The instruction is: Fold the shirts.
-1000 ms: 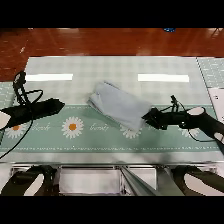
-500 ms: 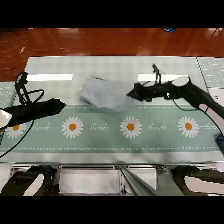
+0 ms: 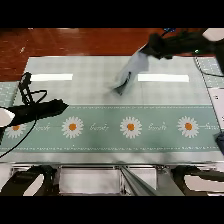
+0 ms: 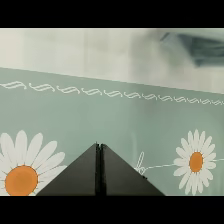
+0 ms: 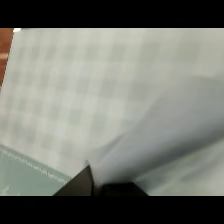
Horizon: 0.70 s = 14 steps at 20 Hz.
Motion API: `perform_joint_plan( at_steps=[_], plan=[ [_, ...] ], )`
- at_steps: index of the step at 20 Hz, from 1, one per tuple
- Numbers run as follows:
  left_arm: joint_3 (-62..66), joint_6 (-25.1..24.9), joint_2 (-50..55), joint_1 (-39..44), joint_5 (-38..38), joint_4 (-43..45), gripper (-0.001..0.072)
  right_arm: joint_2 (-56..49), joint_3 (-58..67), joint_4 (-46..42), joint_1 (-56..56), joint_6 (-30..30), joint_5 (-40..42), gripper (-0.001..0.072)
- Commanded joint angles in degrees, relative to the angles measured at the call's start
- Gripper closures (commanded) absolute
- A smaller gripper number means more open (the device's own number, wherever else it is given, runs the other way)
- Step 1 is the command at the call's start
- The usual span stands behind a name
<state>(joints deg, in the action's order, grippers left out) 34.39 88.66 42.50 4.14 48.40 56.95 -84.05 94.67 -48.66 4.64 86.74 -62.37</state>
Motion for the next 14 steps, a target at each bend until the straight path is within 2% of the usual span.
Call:
perform_joint_plan(
  at_steps=[1,3,9,14],
  plan=[
    [0.0,-0.1,0.0,0.8,0.0,0.0,0.0692,0.1,9.0,-3.0,-7.1,3.6,-9.1,0.0689],
    [0.0,-0.1,0.0,0.9,0.0,0.0,0.0692,0.2,11.9,-2.8,-12.1,5.6,-13.2,0.0688],
    [0.0,-1.0,0.0,0.9,0.0,0.0,0.0692,4.6,12.3,-3.4,-26.1,11.1,-18.6,0.0689],
    [0.0,-0.9,0.0,0.9,-0.3,0.0,0.0692,11.0,11.1,-16.0,-32.9,12.0,-28.4,0.0689]
  ],
)
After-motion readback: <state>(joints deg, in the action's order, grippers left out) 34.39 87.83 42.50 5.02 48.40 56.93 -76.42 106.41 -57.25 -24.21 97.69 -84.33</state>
